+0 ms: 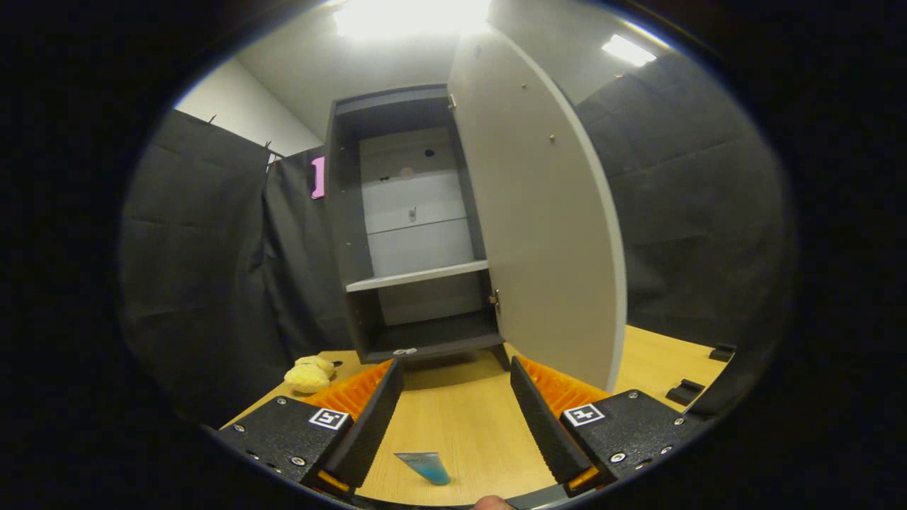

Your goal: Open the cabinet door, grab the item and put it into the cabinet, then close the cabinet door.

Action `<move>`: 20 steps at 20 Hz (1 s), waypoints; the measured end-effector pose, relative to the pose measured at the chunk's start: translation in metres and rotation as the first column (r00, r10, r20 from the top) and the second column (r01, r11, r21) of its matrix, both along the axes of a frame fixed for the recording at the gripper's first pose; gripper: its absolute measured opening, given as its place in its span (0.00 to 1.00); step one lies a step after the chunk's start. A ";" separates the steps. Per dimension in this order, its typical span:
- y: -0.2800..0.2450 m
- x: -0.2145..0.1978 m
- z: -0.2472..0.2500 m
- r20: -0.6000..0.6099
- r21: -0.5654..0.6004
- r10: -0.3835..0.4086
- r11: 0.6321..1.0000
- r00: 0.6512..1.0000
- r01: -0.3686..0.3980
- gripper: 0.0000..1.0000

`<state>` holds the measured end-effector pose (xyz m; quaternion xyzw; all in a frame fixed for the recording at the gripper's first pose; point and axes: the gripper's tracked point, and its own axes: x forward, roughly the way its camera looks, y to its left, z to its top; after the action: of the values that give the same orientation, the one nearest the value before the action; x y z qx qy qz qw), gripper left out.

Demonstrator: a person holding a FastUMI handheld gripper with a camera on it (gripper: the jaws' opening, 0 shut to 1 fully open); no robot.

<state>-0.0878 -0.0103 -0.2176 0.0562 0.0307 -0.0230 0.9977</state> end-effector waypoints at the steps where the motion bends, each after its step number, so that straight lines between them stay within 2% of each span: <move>1: 0.008 0.004 -0.018 -0.018 -0.008 0.019 1.000 1.000 -0.019 0.94; 5: 0.034 0.007 -0.090 -0.118 -0.021 0.044 0.999 0.992 -0.047 0.94; 8: 0.046 0.008 -0.125 -0.163 -0.059 0.050 0.996 0.985 -0.061 0.94; 10: 0.055 0.009 -0.144 -0.182 -0.019 0.060 0.998 0.981 -0.065 0.95; 14: 0.051 0.011 -0.186 -0.238 0.026 0.014 1.000 0.971 -0.008 0.94; 16: 0.054 0.015 -0.208 -0.277 0.063 0.026 0.998 0.961 -0.009 0.94; 18: 0.055 0.020 -0.220 -0.308 0.116 0.026 0.993 0.951 0.011 0.92; 20: 0.041 0.022 -0.222 -0.332 0.077 -0.022 0.996 0.943 0.051 0.84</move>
<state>-0.0662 0.0311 -0.4401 0.0944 0.1977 -0.0492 0.9745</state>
